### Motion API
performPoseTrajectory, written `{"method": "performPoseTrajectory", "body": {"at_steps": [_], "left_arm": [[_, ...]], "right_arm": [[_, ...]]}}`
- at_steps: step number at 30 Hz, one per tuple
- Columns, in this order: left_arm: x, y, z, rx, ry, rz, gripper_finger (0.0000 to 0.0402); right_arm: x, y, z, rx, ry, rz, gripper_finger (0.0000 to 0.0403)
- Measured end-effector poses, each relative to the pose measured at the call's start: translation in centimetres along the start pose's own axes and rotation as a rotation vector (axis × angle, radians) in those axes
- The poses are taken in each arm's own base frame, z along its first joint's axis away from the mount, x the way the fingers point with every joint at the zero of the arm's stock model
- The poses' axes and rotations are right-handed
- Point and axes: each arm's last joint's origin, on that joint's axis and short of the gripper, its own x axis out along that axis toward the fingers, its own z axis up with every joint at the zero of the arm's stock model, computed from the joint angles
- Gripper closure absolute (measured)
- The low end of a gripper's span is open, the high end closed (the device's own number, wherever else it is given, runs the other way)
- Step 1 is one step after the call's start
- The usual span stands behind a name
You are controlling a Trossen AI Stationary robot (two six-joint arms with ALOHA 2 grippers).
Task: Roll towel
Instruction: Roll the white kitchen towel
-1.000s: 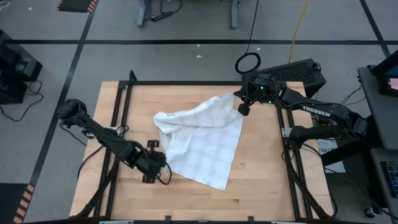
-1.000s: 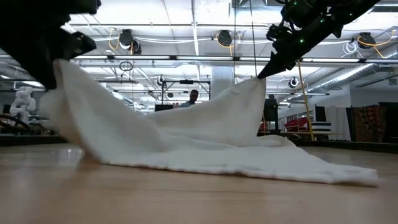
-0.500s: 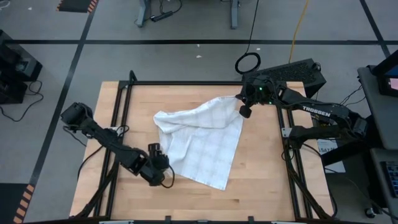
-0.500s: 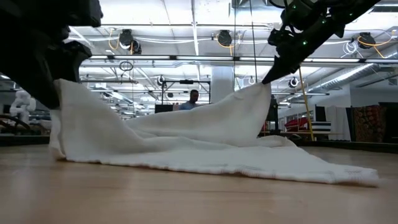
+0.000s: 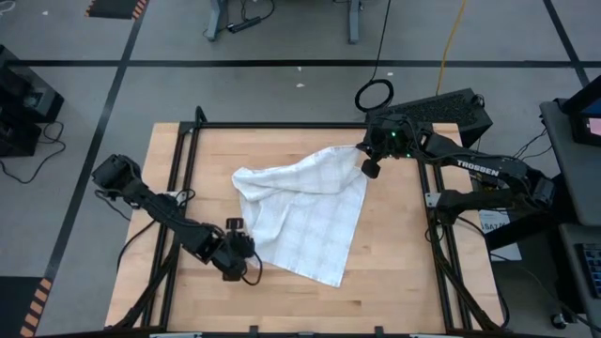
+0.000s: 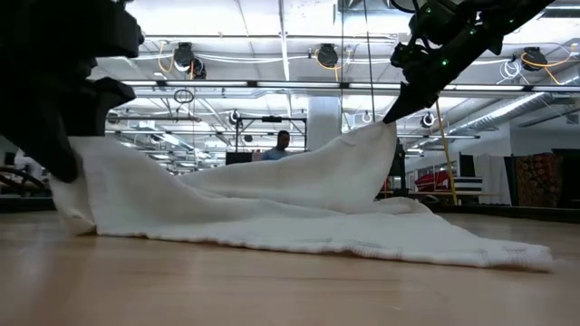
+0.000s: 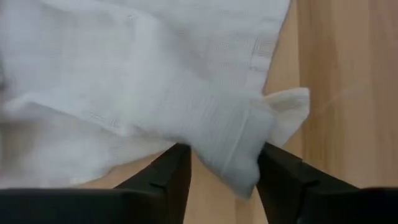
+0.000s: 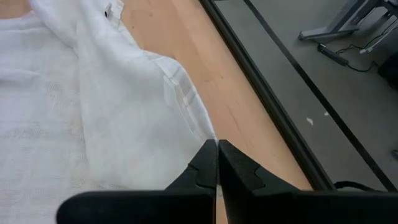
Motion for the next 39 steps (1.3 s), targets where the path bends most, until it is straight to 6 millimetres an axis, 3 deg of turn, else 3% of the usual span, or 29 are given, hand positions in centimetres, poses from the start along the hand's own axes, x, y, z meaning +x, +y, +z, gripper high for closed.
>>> {"method": "performPoseTrajectory", "body": {"at_steps": [3,8,13,19,24,33,39], "left_arm": [[-0.8,0.1,0.1,0.082,0.052,0.030,0.0278],[-1.1,0.4,0.2,0.271,0.065,0.057,0.0388],[-1.4,0.3,0.9,0.450,0.069,-0.048,0.0395],[-3.8,0.3,4.3,0.513,-0.039,-0.134,0.0396],[-3.1,1.5,5.4,0.255,-0.079,-0.025,0.0362],[-2.1,0.1,4.3,0.198,-0.054,-0.065,0.0227],[-1.1,1.0,1.1,0.228,0.071,0.073,0.0200]], "right_arm": [[0.0,0.0,0.0,0.000,-0.003,-0.001,0.0403],[0.0,0.0,0.1,0.000,-0.015,-0.004,0.0403],[0.0,0.0,0.1,0.000,-0.014,-0.008,0.0403],[0.0,-0.1,0.1,0.002,-0.013,-0.009,0.0403],[0.0,-0.1,0.1,0.022,-0.013,-0.008,0.0403],[0.0,0.0,-0.1,0.018,0.015,-0.002,0.0403],[0.0,0.0,-0.2,0.017,0.016,-0.002,0.0403]]}}
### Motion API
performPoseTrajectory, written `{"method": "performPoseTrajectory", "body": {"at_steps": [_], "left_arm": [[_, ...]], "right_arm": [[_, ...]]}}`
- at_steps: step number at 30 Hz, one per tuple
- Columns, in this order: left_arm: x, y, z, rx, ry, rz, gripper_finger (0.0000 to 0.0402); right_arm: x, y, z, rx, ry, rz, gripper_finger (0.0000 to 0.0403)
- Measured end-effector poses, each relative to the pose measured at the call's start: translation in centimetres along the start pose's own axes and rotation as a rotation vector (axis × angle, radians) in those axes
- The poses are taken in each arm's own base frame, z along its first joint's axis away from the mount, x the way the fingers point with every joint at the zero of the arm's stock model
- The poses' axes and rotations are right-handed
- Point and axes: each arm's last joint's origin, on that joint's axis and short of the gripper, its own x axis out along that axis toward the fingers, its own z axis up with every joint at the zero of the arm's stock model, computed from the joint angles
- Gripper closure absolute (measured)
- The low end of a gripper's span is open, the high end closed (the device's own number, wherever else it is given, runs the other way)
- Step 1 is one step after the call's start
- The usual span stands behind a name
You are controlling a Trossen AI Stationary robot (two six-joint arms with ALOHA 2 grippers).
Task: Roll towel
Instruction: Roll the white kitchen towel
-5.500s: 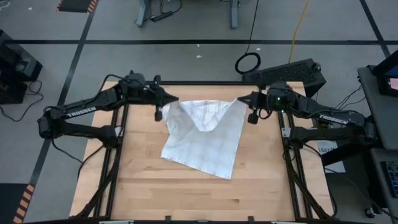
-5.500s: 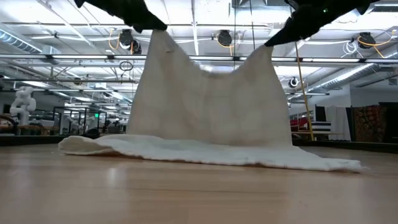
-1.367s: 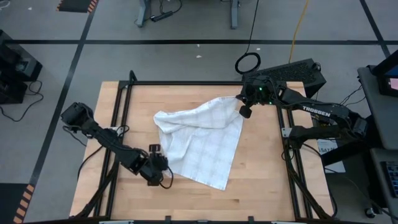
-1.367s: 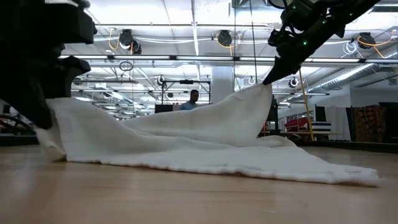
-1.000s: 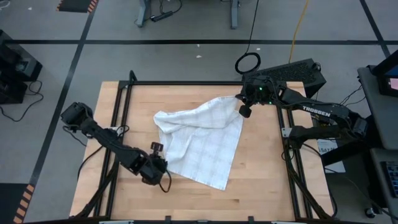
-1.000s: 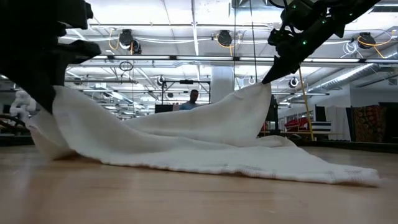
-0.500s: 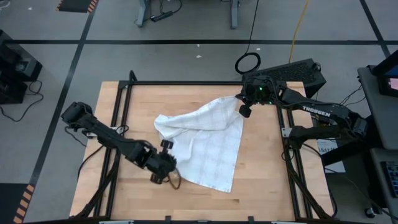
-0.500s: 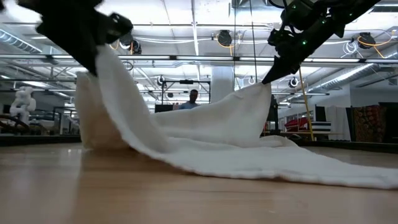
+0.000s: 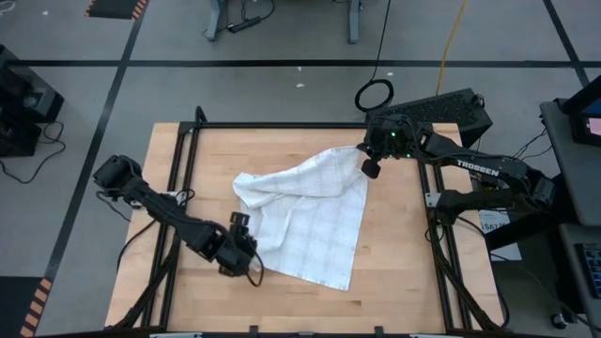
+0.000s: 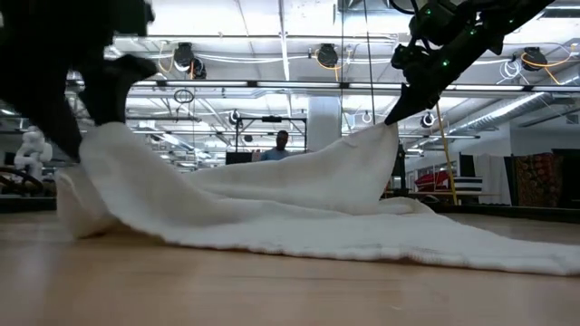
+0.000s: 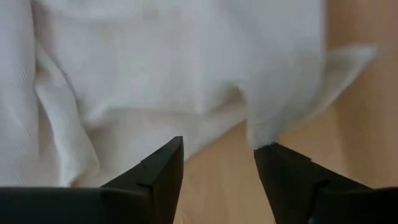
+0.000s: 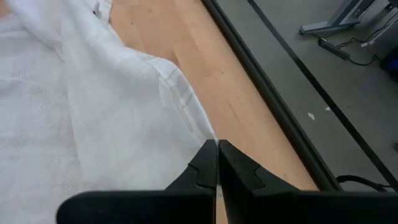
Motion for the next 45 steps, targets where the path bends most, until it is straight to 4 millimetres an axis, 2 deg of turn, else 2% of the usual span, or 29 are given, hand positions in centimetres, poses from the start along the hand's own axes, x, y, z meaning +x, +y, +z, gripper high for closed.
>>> {"method": "performPoseTrajectory", "body": {"at_steps": [6,9,12,16,23,28,31,37,41,45], "left_arm": [[2.5,-0.3,-1.3,-0.103,-0.097,-0.085,0.0198],[2.0,-0.7,-0.7,-0.198,-0.143,-0.160,0.0198],[0.9,-0.9,-1.3,-0.257,-0.122,-0.191,0.0198],[1.1,-1.2,-3.2,-0.293,-0.047,-0.116,0.0198],[3.6,-1.6,-3.7,-0.308,-0.232,-0.095,0.0204],[5.2,-0.5,-3.7,-0.306,-0.221,-0.030,0.0238],[5.7,0.3,-3.6,-0.247,-0.209,-0.011,0.0271],[6.5,1.4,-3.2,-0.184,-0.154,-0.175,0.0386],[5.7,1.2,-3.5,-0.155,-0.057,-0.322,0.0395],[3.6,1.2,-3.9,-0.120,0.095,-0.392,0.0398]], "right_arm": [[0.0,0.0,0.0,0.002,0.001,0.001,0.0403],[0.0,0.0,0.0,0.002,0.005,0.003,0.0403],[0.0,0.1,-0.1,0.002,0.013,0.005,0.0403],[0.0,0.1,-0.1,0.003,0.013,0.008,0.0403],[0.0,0.1,-0.2,0.010,0.018,0.009,0.0403],[0.0,0.1,-0.2,0.009,0.018,0.009,0.0403],[0.0,0.1,-0.1,0.008,0.012,0.008,0.0403],[0.0,0.1,-0.2,0.009,0.023,0.010,0.0403],[0.0,0.1,-0.2,0.008,0.023,0.009,0.0403],[0.0,0.1,-0.2,0.004,0.022,0.009,0.0403]]}}
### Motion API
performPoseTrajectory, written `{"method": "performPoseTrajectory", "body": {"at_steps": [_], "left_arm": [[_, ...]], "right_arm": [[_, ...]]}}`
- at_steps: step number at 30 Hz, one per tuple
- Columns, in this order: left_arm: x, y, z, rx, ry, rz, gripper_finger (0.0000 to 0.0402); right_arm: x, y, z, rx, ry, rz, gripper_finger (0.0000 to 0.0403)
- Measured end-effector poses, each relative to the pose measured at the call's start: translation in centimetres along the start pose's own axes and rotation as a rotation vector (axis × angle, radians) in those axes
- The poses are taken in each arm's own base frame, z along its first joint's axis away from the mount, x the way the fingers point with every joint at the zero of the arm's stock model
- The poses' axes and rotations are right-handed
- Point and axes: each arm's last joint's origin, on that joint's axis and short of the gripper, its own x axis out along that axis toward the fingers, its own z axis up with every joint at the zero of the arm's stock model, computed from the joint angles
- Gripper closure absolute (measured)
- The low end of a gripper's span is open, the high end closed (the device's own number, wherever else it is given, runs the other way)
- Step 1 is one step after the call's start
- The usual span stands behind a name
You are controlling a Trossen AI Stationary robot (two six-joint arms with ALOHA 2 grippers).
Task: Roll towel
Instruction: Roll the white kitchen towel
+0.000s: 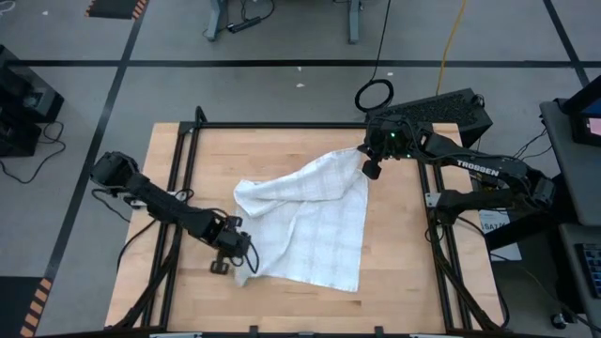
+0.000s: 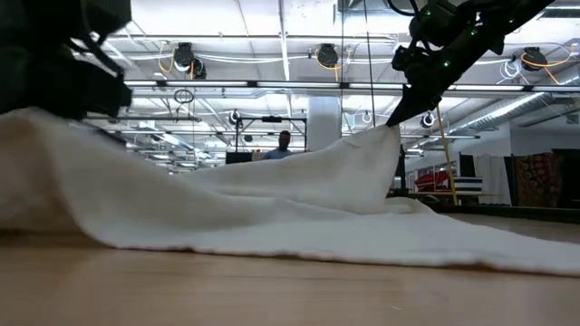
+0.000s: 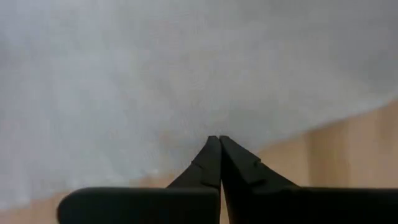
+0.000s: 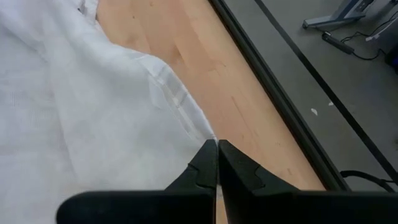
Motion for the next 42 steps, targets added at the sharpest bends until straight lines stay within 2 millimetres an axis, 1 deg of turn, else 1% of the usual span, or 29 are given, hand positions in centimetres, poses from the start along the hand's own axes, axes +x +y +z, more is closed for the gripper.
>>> {"method": "performPoseTrajectory", "body": {"at_steps": [2,4,7,10,11,13,16,18,20,24,29,32,35,38,39,42], "left_arm": [[-1.6,-0.5,0.2,0.006,0.028,-0.001,0.0399],[-2.6,-0.4,-0.1,-0.026,0.063,0.017,0.0399],[-3.3,-0.4,-0.1,-0.085,0.039,0.022,0.0389],[-3.6,-0.4,0.0,-0.145,0.005,0.037,0.0368],[-3.6,-0.6,0.2,-0.154,-0.021,0.032,0.0361],[-3.6,-1.5,1.0,-0.160,-0.136,0.002,0.0348],[-2.6,-3.4,1.8,-0.122,-0.301,-0.103,0.0337],[-1.7,-4.2,1.5,-0.127,-0.322,-0.112,0.0335],[-1.1,-4.9,1.1,-0.145,-0.313,-0.060,0.0336],[0.4,-5.7,0.2,-0.182,-0.265,0.036,0.0350],[2.7,-6.2,-0.2,-0.165,-0.164,0.046,0.0367],[3.1,-6.1,-0.7,-0.177,-0.054,0.029,0.0370],[2.3,-5.6,-1.8,-0.196,0.061,0.020,0.0371],[0.4,-5.3,-2.4,-0.198,0.091,0.023,0.0371],[-0.5,-5.2,-2.5,-0.198,0.085,0.033,0.0371],[-2.8,-4.9,-2.0,-0.189,-0.073,0.083,0.0371]], "right_arm": [[0.0,0.0,0.0,0.000,0.000,0.000,0.0403],[0.0,0.0,0.0,0.000,0.000,0.000,0.0403],[0.0,0.0,0.0,0.003,0.000,0.000,0.0403],[0.0,0.0,-0.1,0.019,0.010,0.002,0.0403],[0.0,0.0,-0.1,0.027,0.015,0.003,0.0403],[0.0,0.1,-0.3,0.039,0.027,0.005,0.0403],[0.0,0.1,-0.3,0.050,0.035,0.006,0.0403],[0.0,0.1,-0.4,0.051,0.038,0.007,0.0403],[0.0,0.1,-0.4,0.051,0.037,0.007,0.0403],[0.0,0.1,-0.3,0.052,0.032,0.006,0.0403],[0.0,0.1,-0.3,0.052,0.036,0.007,0.0403],[0.0,0.1,-0.3,0.052,0.034,0.006,0.0403],[0.0,0.1,-0.3,0.050,0.036,0.007,0.0403],[0.0,0.1,-0.4,0.044,0.037,0.007,0.0403],[0.0,0.1,-0.4,0.041,0.036,0.007,0.0403],[0.0,0.1,-0.3,0.039,0.033,0.006,0.0403]]}}
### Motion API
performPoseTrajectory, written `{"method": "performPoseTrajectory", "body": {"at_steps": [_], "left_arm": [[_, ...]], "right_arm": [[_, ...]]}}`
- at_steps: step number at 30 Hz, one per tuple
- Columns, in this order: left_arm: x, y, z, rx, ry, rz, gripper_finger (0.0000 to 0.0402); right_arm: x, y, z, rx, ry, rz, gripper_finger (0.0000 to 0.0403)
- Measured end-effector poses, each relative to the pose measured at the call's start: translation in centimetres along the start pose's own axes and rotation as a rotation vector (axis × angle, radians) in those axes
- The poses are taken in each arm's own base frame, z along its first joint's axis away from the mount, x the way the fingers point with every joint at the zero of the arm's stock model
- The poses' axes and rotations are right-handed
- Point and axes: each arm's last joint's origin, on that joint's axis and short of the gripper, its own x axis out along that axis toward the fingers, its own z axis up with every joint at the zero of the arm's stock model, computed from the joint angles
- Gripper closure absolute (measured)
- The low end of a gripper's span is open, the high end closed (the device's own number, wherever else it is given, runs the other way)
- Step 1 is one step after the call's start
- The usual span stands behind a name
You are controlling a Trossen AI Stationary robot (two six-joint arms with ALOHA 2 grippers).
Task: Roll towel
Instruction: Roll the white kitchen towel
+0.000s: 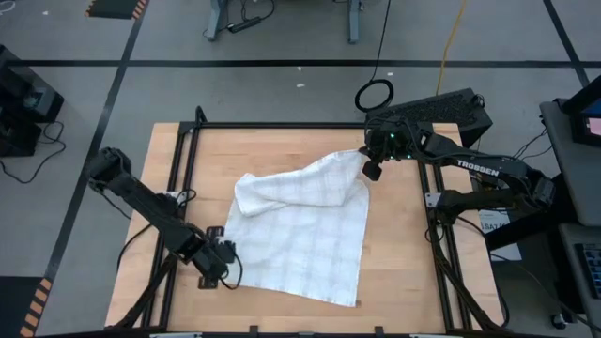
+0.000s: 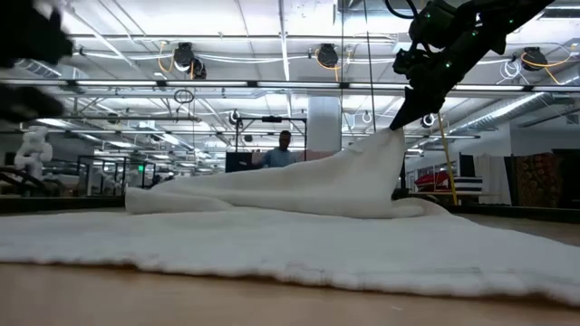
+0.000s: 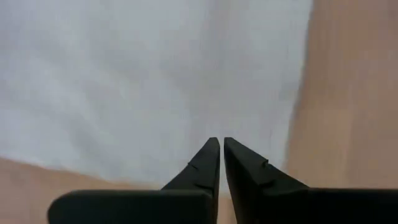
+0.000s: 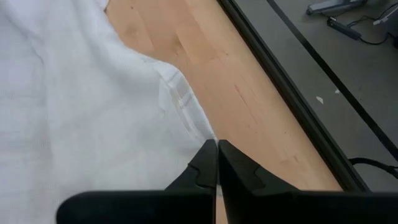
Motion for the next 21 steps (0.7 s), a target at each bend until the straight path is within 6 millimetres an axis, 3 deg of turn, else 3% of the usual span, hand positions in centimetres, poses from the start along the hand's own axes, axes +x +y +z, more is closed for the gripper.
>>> {"method": "performPoseTrajectory", "body": {"at_steps": [7,16,21], "left_arm": [[-2.1,2.5,1.3,0.000,-0.379,0.389,0.0371],[-1.7,9.0,4.0,-0.200,-0.396,0.656,0.0361],[-3.1,12.7,6.6,-0.246,-0.480,0.674,0.0346]], "right_arm": [[0.0,0.0,0.3,-0.010,-0.030,0.016,0.0403],[0.0,0.1,0.3,-0.009,-0.036,0.029,0.0403],[-0.1,1.4,0.9,-0.014,-0.111,0.269,0.0403]]}}
